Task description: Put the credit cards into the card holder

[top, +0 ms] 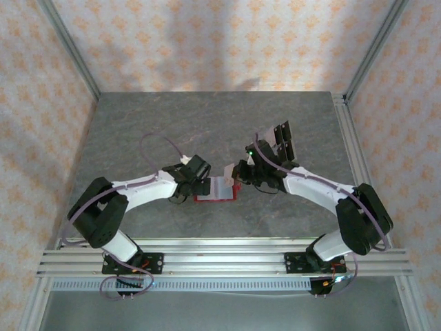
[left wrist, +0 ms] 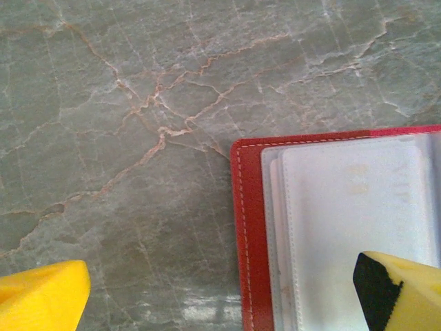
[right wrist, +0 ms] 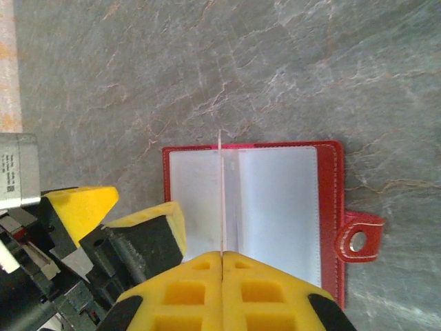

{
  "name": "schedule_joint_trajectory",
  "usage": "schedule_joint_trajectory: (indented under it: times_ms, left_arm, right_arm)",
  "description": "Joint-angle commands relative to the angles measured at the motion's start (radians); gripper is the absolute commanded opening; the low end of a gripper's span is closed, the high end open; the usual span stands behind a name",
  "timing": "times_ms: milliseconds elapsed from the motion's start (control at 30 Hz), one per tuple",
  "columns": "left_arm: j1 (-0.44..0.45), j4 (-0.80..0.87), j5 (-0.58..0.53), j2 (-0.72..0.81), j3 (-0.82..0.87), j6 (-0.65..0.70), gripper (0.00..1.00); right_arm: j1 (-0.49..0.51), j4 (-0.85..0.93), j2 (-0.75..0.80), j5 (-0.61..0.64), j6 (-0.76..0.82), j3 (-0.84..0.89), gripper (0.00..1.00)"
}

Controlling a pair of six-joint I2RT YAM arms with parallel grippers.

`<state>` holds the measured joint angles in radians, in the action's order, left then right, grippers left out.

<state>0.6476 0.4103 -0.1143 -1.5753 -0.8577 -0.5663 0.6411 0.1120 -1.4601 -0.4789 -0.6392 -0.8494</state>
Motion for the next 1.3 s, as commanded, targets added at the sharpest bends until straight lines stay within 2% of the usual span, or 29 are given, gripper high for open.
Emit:
schedule_joint_trajectory:
  times_ms: [0,300,600,1267]
  left_arm:
    - [0.007,0.056,-0.071,-0.016,-0.022,0.015,1.00]
    - [0.012,0.095,-0.121,-0.045,-0.008,-0.006,1.00]
    - [0.013,0.090,-0.121,-0.030,0.009,-0.018,1.00]
    - [0.015,0.072,-0.117,-0.025,0.029,-0.030,1.00]
  right_arm:
    - [0.021,-0.164,-0.010,0.012,-0.030,0.043,0.00]
    - [0.040,-0.320,-0.044,-0.009,-0.024,0.132,0.00]
    - [0.053,-0.457,-0.100,-0.039,-0.045,0.183,0.00]
    - [0.056,-0.645,-0.168,-0.045,-0.149,0.254,0.00]
